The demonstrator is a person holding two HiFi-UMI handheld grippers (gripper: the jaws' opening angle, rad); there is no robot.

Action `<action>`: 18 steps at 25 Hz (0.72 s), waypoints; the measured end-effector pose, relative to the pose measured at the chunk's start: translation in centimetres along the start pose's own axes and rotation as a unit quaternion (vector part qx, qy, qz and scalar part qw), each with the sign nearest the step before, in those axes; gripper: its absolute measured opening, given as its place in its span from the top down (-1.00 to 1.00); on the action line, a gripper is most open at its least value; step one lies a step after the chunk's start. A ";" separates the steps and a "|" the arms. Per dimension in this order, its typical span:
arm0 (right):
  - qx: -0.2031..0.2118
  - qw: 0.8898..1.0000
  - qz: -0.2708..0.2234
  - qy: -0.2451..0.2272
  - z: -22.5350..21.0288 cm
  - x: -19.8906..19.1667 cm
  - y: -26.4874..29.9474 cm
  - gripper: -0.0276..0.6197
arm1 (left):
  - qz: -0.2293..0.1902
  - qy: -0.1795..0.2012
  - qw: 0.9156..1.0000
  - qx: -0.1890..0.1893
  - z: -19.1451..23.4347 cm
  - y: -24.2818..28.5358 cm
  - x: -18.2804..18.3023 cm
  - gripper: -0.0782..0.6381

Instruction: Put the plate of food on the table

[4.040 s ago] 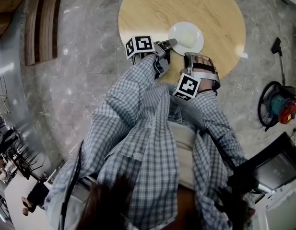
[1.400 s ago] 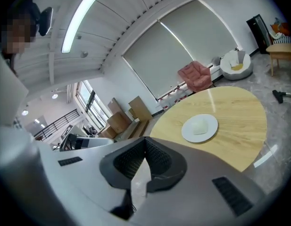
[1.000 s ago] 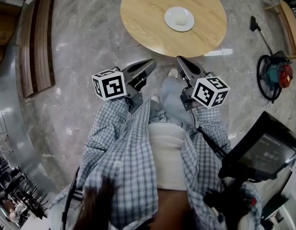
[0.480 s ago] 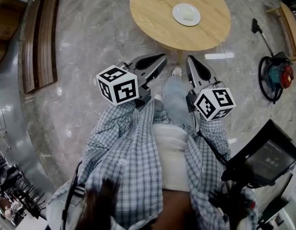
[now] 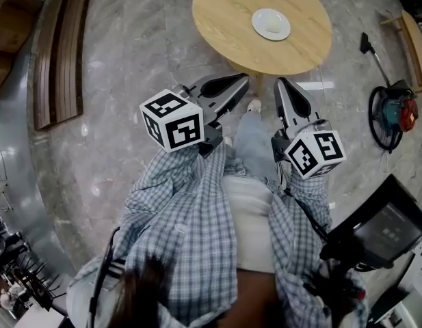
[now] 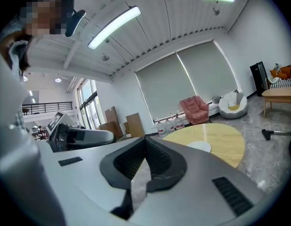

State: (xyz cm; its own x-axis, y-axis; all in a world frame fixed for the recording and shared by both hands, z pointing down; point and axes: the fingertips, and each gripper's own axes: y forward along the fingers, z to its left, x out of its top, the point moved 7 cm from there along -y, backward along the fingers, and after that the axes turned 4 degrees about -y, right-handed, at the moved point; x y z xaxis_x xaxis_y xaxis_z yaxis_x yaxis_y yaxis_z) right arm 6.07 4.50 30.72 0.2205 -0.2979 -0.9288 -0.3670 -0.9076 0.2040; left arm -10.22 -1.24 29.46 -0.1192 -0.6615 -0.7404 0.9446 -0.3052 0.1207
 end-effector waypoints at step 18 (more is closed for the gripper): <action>0.006 1.000 0.019 -0.002 0.9 -0.9 0.9 0.89 | 0.003 -0.020 1.000 -0.021 0.1 0.0 0.1 0.76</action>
State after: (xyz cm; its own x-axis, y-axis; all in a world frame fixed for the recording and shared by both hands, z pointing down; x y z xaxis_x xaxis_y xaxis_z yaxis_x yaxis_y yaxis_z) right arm 4.74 4.25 31.43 0.2032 -0.3319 -0.9212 -0.3852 -0.8920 0.2364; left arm -10.26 -1.43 29.47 -0.1255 -0.6906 -0.7123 0.9572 -0.2731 0.0962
